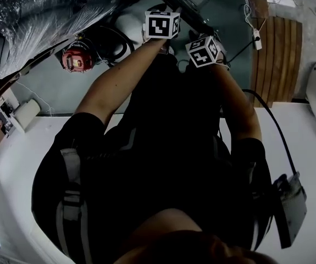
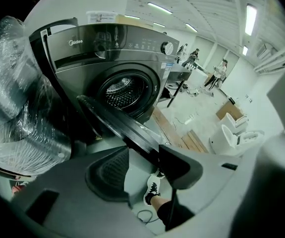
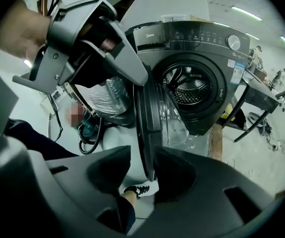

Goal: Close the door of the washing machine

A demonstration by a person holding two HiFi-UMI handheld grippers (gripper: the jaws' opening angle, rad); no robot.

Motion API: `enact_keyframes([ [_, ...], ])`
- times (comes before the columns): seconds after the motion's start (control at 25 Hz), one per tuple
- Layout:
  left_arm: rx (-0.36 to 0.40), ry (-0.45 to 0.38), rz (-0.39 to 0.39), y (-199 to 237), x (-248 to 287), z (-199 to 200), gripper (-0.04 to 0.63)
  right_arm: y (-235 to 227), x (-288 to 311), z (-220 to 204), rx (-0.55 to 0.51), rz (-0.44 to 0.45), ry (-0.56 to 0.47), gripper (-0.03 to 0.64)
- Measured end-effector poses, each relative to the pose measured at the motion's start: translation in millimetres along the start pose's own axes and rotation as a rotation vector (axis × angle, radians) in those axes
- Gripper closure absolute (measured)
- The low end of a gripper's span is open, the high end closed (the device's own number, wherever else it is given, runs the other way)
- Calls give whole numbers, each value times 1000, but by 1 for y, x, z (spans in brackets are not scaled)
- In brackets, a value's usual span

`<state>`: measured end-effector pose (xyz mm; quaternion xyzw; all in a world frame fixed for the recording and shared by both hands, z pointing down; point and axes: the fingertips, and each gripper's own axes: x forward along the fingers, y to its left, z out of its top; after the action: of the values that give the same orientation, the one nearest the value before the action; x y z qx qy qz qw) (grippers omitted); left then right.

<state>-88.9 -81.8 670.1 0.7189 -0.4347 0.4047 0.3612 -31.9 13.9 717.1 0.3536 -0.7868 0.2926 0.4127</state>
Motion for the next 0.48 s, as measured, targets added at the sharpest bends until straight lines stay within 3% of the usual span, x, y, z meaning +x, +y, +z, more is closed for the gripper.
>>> enact_keyframes([
  [0.48, -59, 19, -12, -31, 27, 51, 414, -87, 14, 10, -46, -90, -54, 505],
])
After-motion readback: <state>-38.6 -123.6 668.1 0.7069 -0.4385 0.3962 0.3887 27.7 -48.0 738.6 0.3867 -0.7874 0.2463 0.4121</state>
